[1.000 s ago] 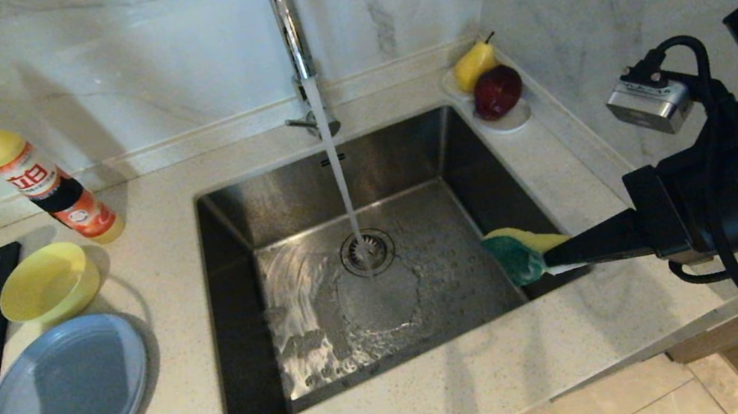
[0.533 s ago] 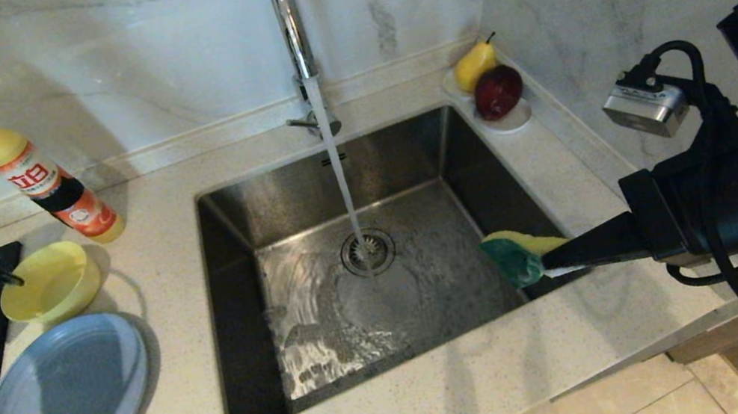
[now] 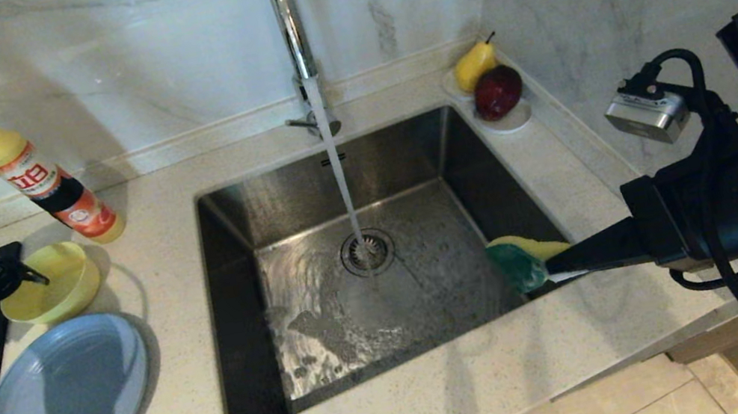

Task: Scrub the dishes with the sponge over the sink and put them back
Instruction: Wash the bowl

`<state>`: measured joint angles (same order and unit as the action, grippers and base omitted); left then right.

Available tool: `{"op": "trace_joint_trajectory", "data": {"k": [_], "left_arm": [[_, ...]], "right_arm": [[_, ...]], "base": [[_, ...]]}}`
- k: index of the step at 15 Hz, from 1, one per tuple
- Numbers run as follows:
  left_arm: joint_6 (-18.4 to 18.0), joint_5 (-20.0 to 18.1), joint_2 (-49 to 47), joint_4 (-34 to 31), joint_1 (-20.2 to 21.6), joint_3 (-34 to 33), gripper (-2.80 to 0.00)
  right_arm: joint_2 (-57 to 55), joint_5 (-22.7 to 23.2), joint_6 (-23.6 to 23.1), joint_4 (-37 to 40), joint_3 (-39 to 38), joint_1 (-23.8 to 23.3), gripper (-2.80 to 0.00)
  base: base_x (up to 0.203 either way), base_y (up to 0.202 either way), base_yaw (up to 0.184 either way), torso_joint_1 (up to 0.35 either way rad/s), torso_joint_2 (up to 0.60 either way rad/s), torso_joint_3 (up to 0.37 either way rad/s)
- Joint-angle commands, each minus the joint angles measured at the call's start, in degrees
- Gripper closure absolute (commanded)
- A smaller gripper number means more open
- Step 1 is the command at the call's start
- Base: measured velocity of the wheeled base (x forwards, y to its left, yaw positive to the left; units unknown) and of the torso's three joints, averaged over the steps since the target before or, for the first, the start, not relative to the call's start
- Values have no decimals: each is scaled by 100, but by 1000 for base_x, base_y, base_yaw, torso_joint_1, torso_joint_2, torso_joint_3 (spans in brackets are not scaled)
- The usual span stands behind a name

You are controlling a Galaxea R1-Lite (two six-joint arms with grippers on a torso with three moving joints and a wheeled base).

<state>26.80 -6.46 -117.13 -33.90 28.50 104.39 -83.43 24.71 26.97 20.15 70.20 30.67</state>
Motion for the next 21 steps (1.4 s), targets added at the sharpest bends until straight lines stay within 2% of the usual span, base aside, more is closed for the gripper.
{"op": "trace_joint_trajectory", "data": {"k": [1, 12, 13, 17, 21], "left_arm": [[1, 103, -154, -20, -30, -6, -280], [18, 119, -266, -2, -152, -41, -280], [18, 124, -311, -2, -152, -41, 0], [62, 132, -349, 6, -152, -15, 0], [128, 321, -328, 18, -151, 130, 0]], "right_arm": [[-15, 16, 10, 10, -15, 0, 0], [-33, 16, 10, 6, -24, -12, 0], [-41, 16, 10, 6, -29, -10, 0], [-33, 16, 17, 13, -32, -9, 0], [-33, 16, 19, 15, -33, -9, 0]], "base": [[0, 0, 0, 0, 0, 0], [0, 0, 0, 0, 0, 0], [0, 0, 0, 0, 0, 0], [0, 0, 0, 0, 0, 0], [0, 0, 0, 0, 0, 0]]}}
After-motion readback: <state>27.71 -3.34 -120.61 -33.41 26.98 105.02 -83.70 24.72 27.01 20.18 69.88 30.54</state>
